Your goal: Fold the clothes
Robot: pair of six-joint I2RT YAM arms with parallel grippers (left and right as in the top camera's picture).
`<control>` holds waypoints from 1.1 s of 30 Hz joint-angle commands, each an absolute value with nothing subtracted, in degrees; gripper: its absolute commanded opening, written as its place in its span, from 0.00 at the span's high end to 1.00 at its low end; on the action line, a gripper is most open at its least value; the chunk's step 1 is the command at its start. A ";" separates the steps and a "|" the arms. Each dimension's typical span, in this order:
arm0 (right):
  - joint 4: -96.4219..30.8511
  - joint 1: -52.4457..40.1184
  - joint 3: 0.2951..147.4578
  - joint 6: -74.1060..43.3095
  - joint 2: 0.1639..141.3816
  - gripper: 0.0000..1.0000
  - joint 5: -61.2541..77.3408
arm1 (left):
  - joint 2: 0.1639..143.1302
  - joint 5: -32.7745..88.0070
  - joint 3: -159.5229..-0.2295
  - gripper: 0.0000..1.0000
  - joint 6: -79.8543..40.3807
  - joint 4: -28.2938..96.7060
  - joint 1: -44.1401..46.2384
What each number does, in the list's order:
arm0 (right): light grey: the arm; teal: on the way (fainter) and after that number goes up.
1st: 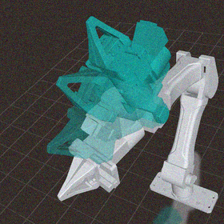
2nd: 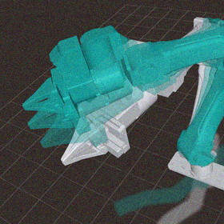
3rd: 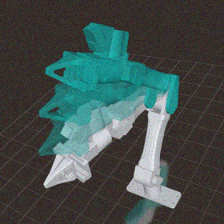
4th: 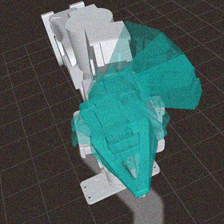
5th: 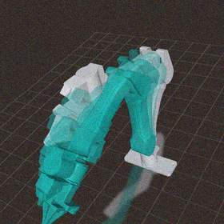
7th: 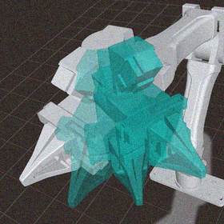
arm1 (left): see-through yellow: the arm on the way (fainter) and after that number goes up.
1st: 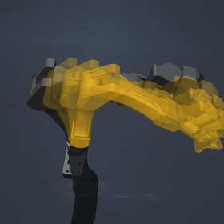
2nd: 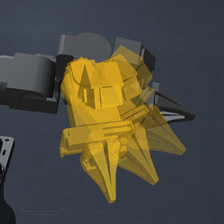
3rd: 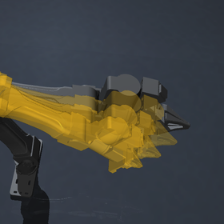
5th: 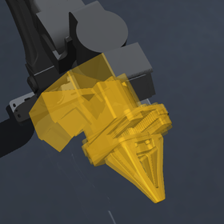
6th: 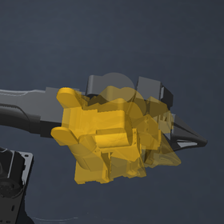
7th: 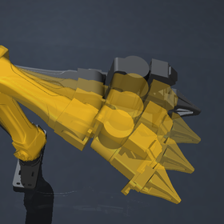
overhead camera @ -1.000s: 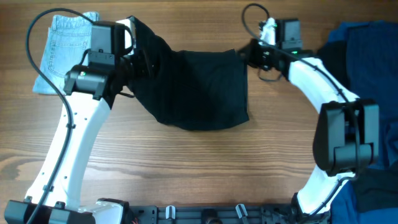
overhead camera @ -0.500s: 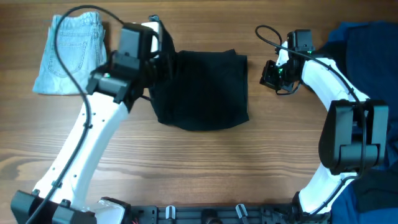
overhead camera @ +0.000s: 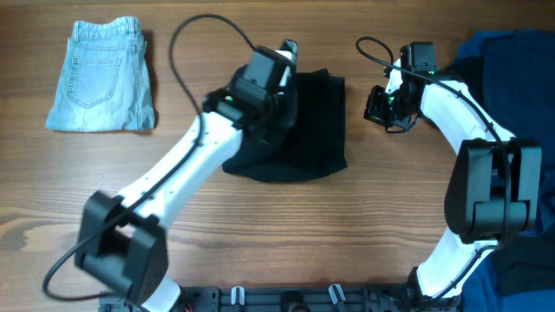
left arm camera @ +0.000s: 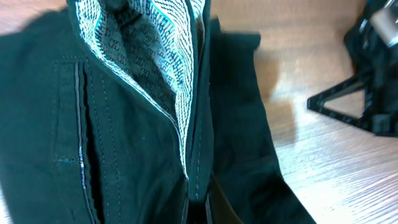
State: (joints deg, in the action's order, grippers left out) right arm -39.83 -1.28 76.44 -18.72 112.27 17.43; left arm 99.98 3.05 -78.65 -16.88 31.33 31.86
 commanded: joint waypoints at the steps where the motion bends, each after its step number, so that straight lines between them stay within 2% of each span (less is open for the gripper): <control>1: -39.86 -0.99 76.38 -17.78 111.90 0.96 15.99 | 103.96 3.57 -80.01 0.96 -17.39 30.11 35.35; 11: -39.86 -0.99 76.38 -17.80 111.90 0.95 16.03 | 105.89 3.53 -79.99 0.95 -17.39 26.52 38.89; 19: -38.87 -1.04 76.38 -17.96 111.90 0.95 16.05 | 105.89 5.98 -79.92 0.90 -17.41 26.48 39.29; 20: -38.22 -1.04 76.40 -17.96 111.90 0.96 16.08 | 105.89 7.77 -79.94 0.78 -17.37 26.06 39.55; 21: -37.54 -0.93 76.93 -17.93 111.83 0.96 16.08 | 105.89 9.61 -79.94 0.40 -16.95 25.43 39.94; 22: -37.26 -0.62 77.69 -17.85 111.61 0.96 16.10 | 105.86 9.58 -79.94 0.20 -16.95 25.19 40.01; 23: -37.10 -0.08 78.98 -16.86 111.20 0.96 16.80 | 105.62 9.58 -79.96 0.08 -16.95 24.91 40.01; 24: -37.30 0.32 80.01 -15.31 110.76 0.95 18.00 | 105.27 9.56 -80.09 0.01 -16.95 24.75 39.79; 28: -44.47 2.50 87.88 -8.54 105.73 0.85 28.40 | 101.49 7.05 -81.91 0.01 -16.99 24.75 36.86; 29: -45.15 2.48 88.55 -7.66 104.12 0.82 30.39 | 100.27 5.58 -81.97 0.03 -17.02 24.53 35.48; 30: -45.10 2.42 88.58 -7.46 102.74 0.80 32.51 | 99.79 5.48 -81.97 0.09 -17.04 24.58 34.50; 31: -44.99 2.22 88.58 -7.49 101.78 0.81 34.46 | 99.61 5.54 -81.97 0.21 -17.06 24.88 33.47; 32: -44.58 1.83 88.58 -7.49 101.08 0.84 36.60 | 99.66 5.52 -81.95 0.52 -17.21 25.89 32.32; 33: -43.68 1.13 88.55 -7.53 101.01 0.92 38.57 | 100.03 5.67 -81.93 0.76 -17.19 27.51 31.46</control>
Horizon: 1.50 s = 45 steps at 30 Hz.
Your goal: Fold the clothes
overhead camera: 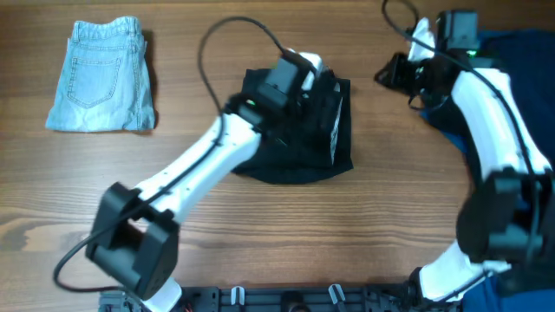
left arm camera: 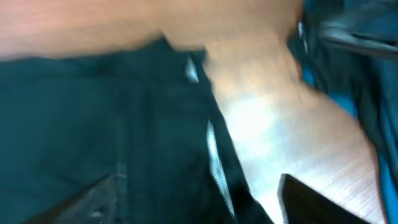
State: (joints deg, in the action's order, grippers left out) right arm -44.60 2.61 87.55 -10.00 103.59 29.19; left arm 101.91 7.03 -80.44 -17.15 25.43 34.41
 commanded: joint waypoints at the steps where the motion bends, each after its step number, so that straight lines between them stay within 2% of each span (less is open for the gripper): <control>1: -42.94 0.58 88.53 -7.57 101.21 0.96 39.09 | 100.20 6.33 -81.89 0.90 -17.19 29.04 30.94; 3: -40.84 -1.06 88.44 -7.64 102.35 0.96 39.05 | 100.99 9.96 -81.73 0.96 -17.19 32.10 30.46; 9: -30.35 -7.38 88.40 -7.73 110.56 0.96 38.92 | 106.41 18.96 -81.71 0.96 -17.17 36.21 32.16; 14: -23.24 -7.75 88.40 -14.44 120.60 0.96 36.05 | 112.57 27.38 -81.71 0.96 -17.12 37.76 32.56; 18: -21.04 -7.70 88.40 -15.77 127.92 0.96 38.96 | 115.37 29.19 -81.60 0.96 -17.17 39.66 32.62; 24: -15.64 -7.27 88.40 -26.55 137.58 0.96 39.51 | 118.91 29.17 -80.62 0.96 -17.19 40.40 33.56; 35: -15.44 -7.01 88.40 -27.14 137.88 0.96 39.48 | 121.01 30.68 -77.30 0.96 -17.19 37.32 35.27; 41: -15.64 -7.01 88.40 -27.18 137.91 0.96 39.03 | 110.26 30.61 -78.17 0.96 -17.19 35.00 35.88; 45: -15.73 -7.01 88.40 -27.18 137.91 0.95 39.05 | 109.30 32.86 -77.76 0.96 -17.21 34.65 38.11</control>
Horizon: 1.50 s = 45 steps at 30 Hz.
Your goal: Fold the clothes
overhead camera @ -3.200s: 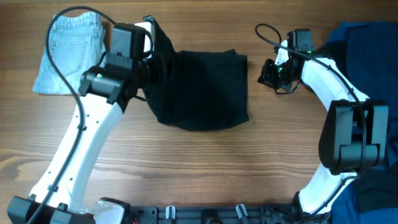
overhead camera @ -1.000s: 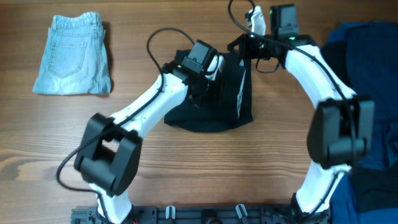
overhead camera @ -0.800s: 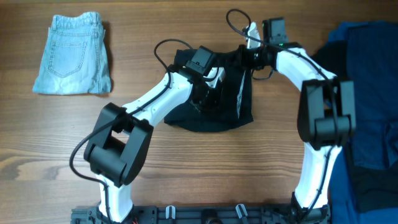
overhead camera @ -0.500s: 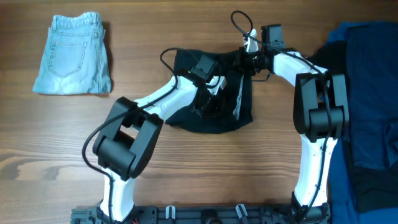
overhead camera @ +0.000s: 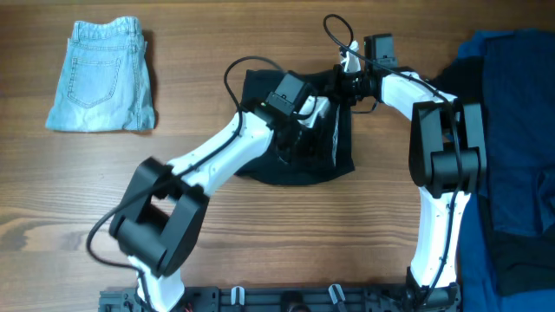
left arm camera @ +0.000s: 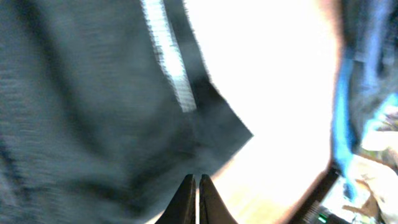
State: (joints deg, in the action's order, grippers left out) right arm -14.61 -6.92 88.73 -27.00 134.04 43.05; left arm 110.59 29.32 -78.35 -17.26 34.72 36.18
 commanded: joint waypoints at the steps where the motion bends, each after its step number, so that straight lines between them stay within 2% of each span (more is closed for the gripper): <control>1: -15.73 -7.01 88.40 -27.20 137.91 0.96 39.07 | 110.28 34.54 -77.73 0.96 -17.21 34.68 38.65; 9: -15.94 -7.01 88.40 -27.20 137.91 0.96 39.05 | 118.10 39.51 -77.71 0.96 -20.23 29.71 38.68; 13: -15.94 -7.01 88.40 -27.20 137.91 0.96 39.07 | 123.13 49.30 -77.71 0.96 -20.27 23.35 39.03; 18: -16.12 -7.01 88.40 -27.18 137.91 0.96 39.05 | 128.84 53.84 -77.71 0.96 -23.31 20.25 39.27; 25: -16.12 -7.01 88.40 -27.20 137.91 0.96 39.07 | 130.08 56.16 -77.73 0.96 -26.00 18.39 39.22; 29: -16.14 -7.01 88.40 -27.22 137.91 0.95 39.07 | 127.44 61.30 -77.73 0.96 -25.93 17.74 38.09; 33: -16.34 -6.98 88.40 -27.20 137.91 0.95 39.07 | 119.04 58.78 -77.73 0.96 -25.74 18.04 34.48; 37: -16.53 -6.90 88.40 -27.29 137.91 0.95 39.07 | 111.24 47.81 -77.73 0.96 -25.71 25.93 28.21; 42: -16.51 -6.90 88.40 -28.08 137.91 0.95 39.05 | 111.81 38.59 -77.67 0.96 -23.03 39.83 24.84; 45: -16.56 -6.87 88.40 -28.05 137.91 0.94 39.03 | 114.76 37.41 -76.99 0.96 -22.28 42.96 25.28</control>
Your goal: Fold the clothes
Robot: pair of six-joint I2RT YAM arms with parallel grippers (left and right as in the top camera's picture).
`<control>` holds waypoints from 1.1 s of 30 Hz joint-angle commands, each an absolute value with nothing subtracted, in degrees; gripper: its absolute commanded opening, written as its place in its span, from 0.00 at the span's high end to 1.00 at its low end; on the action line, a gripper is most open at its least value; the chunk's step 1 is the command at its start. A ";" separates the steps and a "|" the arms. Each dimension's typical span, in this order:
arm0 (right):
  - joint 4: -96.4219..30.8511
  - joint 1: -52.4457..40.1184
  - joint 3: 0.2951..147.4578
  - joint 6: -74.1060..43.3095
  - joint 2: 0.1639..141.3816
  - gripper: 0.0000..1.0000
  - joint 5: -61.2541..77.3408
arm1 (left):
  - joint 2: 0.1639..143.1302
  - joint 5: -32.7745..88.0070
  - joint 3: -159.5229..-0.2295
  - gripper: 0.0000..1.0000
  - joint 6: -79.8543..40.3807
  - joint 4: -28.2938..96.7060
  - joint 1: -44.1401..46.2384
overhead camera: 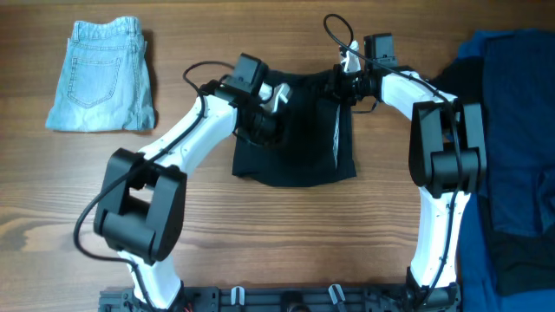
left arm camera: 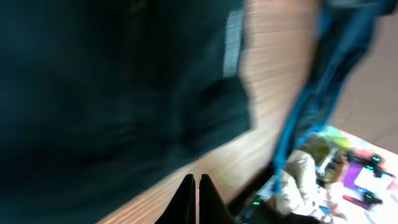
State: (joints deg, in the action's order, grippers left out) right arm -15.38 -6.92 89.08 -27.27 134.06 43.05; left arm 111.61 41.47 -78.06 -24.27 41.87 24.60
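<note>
A folded black garment [overhead camera: 299, 139] lies at the table's middle; a pale lining strip [overhead camera: 336, 130] shows near its right edge. In the overhead view my left gripper [overhead camera: 265, 120] is over the garment's upper left part. In the blurred left wrist view that gripper [left arm camera: 198, 182] is shut with nothing between its fingers, with the dark cloth [left arm camera: 112, 81] above it. My right gripper [overhead camera: 341, 83] rests at the garment's top right corner; its jaws cannot be made out. Folded light-blue jeans [overhead camera: 104, 76] lie at the far left.
A heap of dark blue clothes [overhead camera: 512, 130] covers the table's right edge. Bare wooden table [overhead camera: 286, 234] lies in front of the black garment. Both arms' cables loop above the garment.
My left gripper has moved from the middle of the black garment to its upper left part, still shut. The garment's left edge now lies straighter. The right arm has not moved.
My left gripper was at the garment's top with the patterned waistband lining showing, the right gripper over bare wood to the right. Then the right arm was up by the blue heap. Then it sat at the garment's top right corner, where it stays while the left has moved leftward.
</note>
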 commanded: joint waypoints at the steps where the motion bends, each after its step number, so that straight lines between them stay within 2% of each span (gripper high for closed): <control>1: -16.56 -6.90 88.40 -28.08 137.91 0.94 39.03 | 115.66 37.43 -76.12 0.96 -22.33 42.89 25.28; 9: -16.71 -6.90 88.40 -28.77 137.91 0.94 39.13 | 119.26 37.85 -67.96 0.96 -22.33 38.33 24.84; 13: -16.53 -6.76 89.86 -22.92 133.36 0.96 41.85 | 111.87 36.88 -70.06 0.96 -21.37 38.35 24.84; 15: -17.26 -6.79 90.28 -21.26 129.62 0.96 41.87 | 107.15 32.56 -71.07 0.96 -21.39 38.28 24.84; 17: -18.92 -7.14 90.28 -20.99 122.93 0.96 41.87 | 100.84 22.81 -71.59 0.96 -21.45 36.38 24.84; 21: -24.32 -7.84 90.28 -20.99 117.73 0.95 41.82 | 97.06 4.67 -71.57 0.88 -21.43 27.90 24.84; 25: -29.28 -8.43 89.23 -21.04 118.02 0.96 38.15 | 101.19 2.46 -71.55 0.91 -21.47 18.74 24.29; 33: -30.26 -8.82 80.44 -21.85 121.03 0.96 31.59 | 118.54 1.02 -71.55 0.89 -24.29 0.89 18.22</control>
